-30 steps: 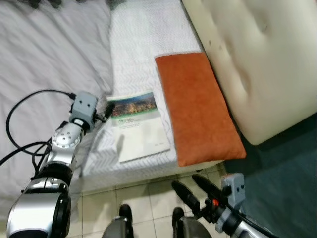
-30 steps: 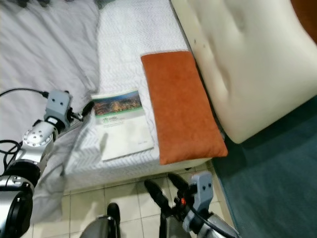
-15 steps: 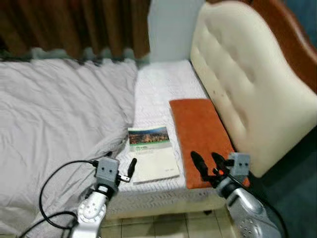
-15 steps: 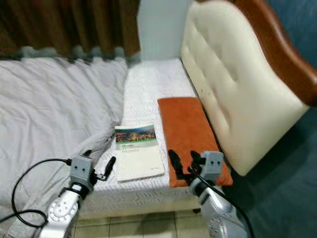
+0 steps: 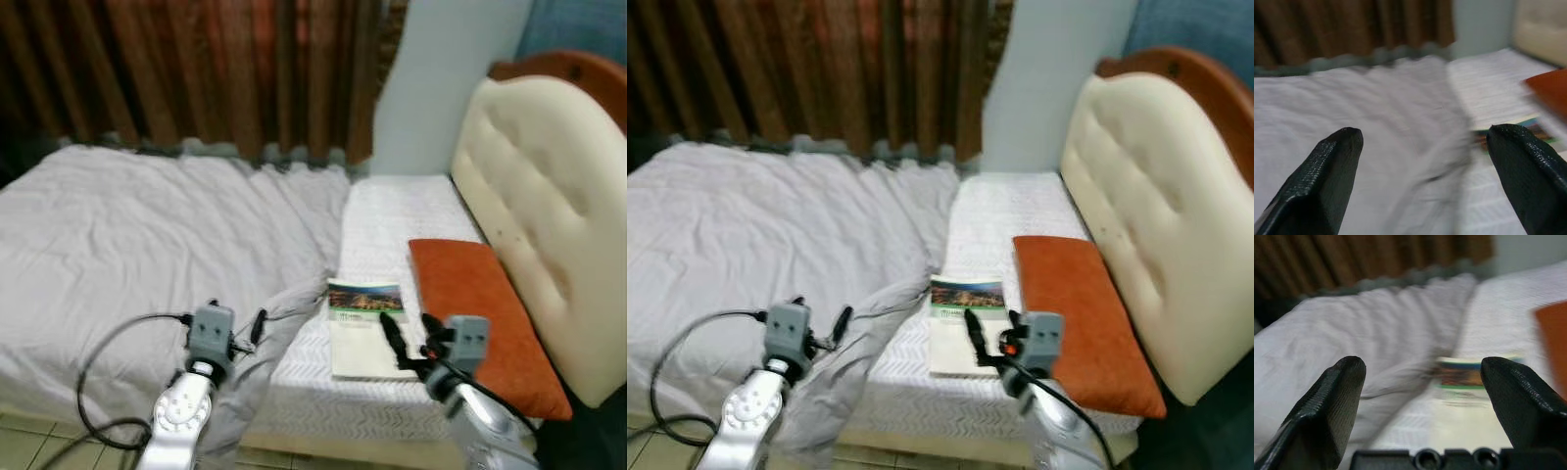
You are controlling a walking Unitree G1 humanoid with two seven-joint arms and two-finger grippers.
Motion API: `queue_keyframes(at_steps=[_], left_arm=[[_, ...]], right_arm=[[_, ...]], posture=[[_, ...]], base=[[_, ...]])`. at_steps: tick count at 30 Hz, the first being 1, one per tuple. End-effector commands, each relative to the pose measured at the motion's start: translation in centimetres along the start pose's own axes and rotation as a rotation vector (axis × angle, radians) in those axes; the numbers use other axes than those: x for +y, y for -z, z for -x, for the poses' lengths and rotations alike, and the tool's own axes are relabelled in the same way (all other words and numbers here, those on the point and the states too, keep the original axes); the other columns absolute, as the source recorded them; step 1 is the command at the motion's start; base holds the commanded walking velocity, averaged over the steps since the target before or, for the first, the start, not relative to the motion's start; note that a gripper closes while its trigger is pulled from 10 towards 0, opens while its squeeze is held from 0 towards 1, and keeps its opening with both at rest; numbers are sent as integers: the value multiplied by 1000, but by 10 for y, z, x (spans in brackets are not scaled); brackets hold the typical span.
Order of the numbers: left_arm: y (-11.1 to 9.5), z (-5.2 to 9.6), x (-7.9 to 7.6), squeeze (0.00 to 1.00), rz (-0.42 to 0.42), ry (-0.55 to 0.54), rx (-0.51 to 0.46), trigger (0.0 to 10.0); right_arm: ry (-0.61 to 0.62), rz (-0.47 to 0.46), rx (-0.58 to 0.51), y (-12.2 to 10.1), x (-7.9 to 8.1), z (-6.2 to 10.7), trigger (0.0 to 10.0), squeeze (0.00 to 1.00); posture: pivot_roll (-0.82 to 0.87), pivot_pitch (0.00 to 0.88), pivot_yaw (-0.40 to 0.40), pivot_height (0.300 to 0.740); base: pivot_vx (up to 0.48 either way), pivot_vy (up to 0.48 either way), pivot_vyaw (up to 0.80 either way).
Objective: Clean up the room
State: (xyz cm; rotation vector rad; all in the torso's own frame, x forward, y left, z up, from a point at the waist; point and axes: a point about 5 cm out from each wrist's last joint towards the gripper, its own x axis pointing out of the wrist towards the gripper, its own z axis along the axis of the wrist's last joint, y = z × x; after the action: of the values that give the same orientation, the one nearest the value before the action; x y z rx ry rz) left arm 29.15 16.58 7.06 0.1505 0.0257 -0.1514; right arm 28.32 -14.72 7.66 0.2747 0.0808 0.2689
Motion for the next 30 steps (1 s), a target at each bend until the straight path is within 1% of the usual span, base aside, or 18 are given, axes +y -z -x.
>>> queue_keyframes(at_steps=[1,2,3,4,5,6,9,17,18,22,24,25,29,30], left_arm=[[3,-2,-9,0,-16,20,30,10000],[5,-2,-13,0,-51,35,42,10000],[7,-3,-15,0,-68,43,56,10000],[7,-3,-15,0,-68,43,56,10000],[5,-3,-17,0,-48,49,44,10000],[3,-5,-22,0,-39,75,39,10000],[1,-5,-23,0,-21,71,24,10000],[1,-6,-32,0,-3,112,26,10000],[3,-5,-34,0,22,108,34,10000],[4,-5,-34,0,33,103,38,10000],[6,-4,-33,0,71,78,46,10000],[7,-4,-33,0,76,76,47,10000],[6,-4,-35,0,67,96,42,10000],[5,-4,-37,0,57,117,35,10000]], right_arm=[[30,35,-16,-3,-11,5,10000,0],[30,46,-18,-2,-11,6,10000,0],[30,49,-18,-2,-11,6,10000,0],[30,49,-18,-2,-11,6,10000,0],[33,51,-20,-2,-12,6,10000,0],[36,53,-22,0,-12,7,10000,0],[38,56,-23,1,-11,8,10000,0],[43,79,-29,1,-13,10,10000,0],[45,82,-27,1,-14,11,10000,0],[46,86,-24,1,-15,12,10000,0],[44,93,-19,2,-15,12,10000,0],[44,94,-18,2,-15,12,10000,0],[44,96,-18,1,-15,13,10000,0],[52,102,-16,2,-16,14,10000,0]], posture=[[32,0,-34,740],[28,0,-31,740],[26,0,-30,740],[26,0,-30,740],[23,0,-28,740],[18,0,-25,740],[11,0,-23,740],[-6,0,-23,740],[-7,0,-24,740],[-8,0,-26,740],[-10,0,-30,740],[-10,0,-30,740],[-9,0,-35,740],[-7,0,-35,740]], base=[[0,480,0],[0,0,0],[0,0,0],[0,0,0],[0,0,0],[0,0,0],[0,0,0],[465,0,0],[465,0,0],[465,0,0],[472,0,0],[480,0,0],[480,0,0],[480,0,0]])
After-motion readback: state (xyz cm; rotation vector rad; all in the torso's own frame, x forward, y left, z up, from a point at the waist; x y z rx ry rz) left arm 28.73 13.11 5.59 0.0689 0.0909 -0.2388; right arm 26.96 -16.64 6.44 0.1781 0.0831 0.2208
